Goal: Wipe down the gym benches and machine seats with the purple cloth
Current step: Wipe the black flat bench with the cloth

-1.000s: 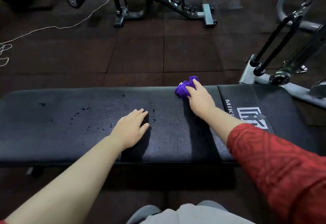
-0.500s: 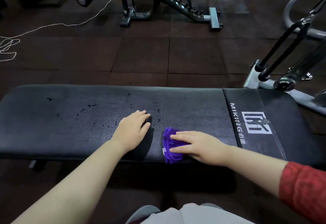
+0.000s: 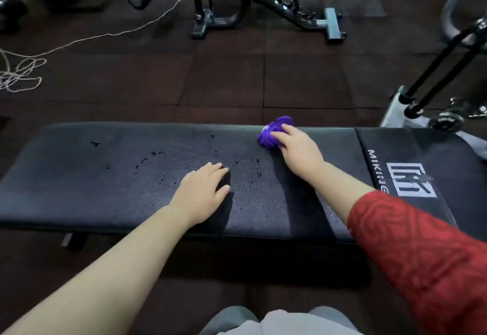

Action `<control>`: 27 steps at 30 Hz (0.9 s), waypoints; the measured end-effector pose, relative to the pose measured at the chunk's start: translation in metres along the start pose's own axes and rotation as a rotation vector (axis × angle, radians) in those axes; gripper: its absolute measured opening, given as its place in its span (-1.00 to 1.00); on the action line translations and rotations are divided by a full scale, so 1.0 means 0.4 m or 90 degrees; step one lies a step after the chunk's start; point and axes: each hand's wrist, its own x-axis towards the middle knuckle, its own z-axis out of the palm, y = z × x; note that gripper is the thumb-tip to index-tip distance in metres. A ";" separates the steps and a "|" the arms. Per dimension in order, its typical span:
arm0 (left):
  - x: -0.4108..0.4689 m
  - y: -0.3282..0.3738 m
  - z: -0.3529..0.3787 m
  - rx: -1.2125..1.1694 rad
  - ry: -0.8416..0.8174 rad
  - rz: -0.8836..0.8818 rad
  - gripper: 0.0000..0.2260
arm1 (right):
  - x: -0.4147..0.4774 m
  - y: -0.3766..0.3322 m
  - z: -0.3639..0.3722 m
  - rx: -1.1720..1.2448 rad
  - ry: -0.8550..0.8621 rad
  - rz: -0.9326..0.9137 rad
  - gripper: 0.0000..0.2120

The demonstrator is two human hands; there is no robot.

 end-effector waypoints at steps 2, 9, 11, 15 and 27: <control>0.007 -0.008 0.006 0.014 0.018 0.013 -0.56 | -0.067 -0.029 0.003 0.009 -0.018 -0.041 -0.72; 0.022 0.048 0.027 -0.066 0.103 0.010 -0.65 | -0.336 -0.112 0.032 -0.009 0.011 -0.033 -0.64; 0.014 0.079 0.028 -0.085 0.104 0.024 -0.65 | -0.380 -0.092 0.024 -0.031 0.013 -0.009 -0.61; -0.002 0.138 0.041 -0.088 0.059 0.063 -0.61 | -0.444 0.047 -0.042 -0.089 0.091 0.129 -0.61; -0.027 0.304 0.123 -0.059 0.064 -0.042 -0.62 | -0.483 0.113 -0.066 -0.044 0.034 0.000 -0.54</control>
